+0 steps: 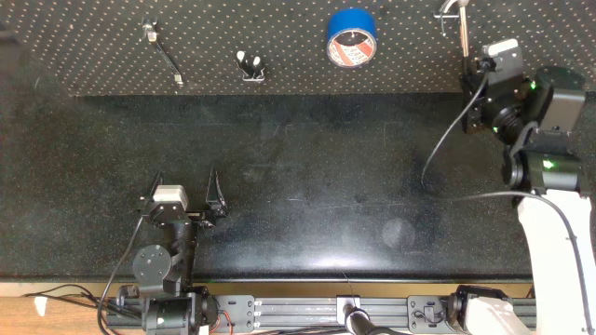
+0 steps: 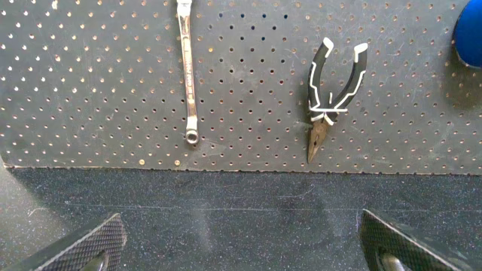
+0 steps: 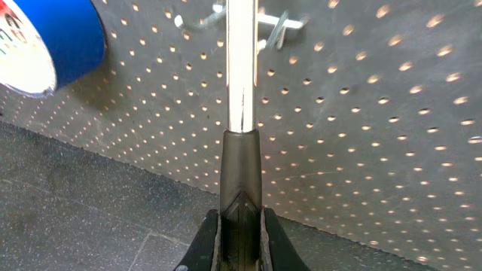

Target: Place Tools Onto Pegboard

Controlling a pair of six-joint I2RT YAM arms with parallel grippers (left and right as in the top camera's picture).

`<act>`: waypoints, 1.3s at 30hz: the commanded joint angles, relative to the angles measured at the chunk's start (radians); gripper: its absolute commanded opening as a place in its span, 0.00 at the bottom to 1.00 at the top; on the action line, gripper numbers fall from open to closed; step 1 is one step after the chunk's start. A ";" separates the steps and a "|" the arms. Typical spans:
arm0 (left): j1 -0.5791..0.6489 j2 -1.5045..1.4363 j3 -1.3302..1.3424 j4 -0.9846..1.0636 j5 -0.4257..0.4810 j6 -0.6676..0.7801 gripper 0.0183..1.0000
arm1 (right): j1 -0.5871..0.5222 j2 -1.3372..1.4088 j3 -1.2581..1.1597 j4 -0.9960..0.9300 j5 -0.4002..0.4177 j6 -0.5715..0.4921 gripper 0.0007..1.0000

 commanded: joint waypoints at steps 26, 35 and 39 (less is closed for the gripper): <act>-0.005 -0.008 -0.002 -0.008 0.004 -0.016 1.00 | 0.037 -0.647 -0.632 0.252 0.114 0.244 0.98; -0.005 -0.008 -0.002 -0.007 0.004 -0.016 1.00 | 0.159 -0.945 -0.940 0.460 0.200 0.354 0.97; -0.005 -0.008 -0.002 -0.008 0.004 -0.016 0.99 | 0.164 -1.037 -0.949 0.340 0.243 0.371 0.98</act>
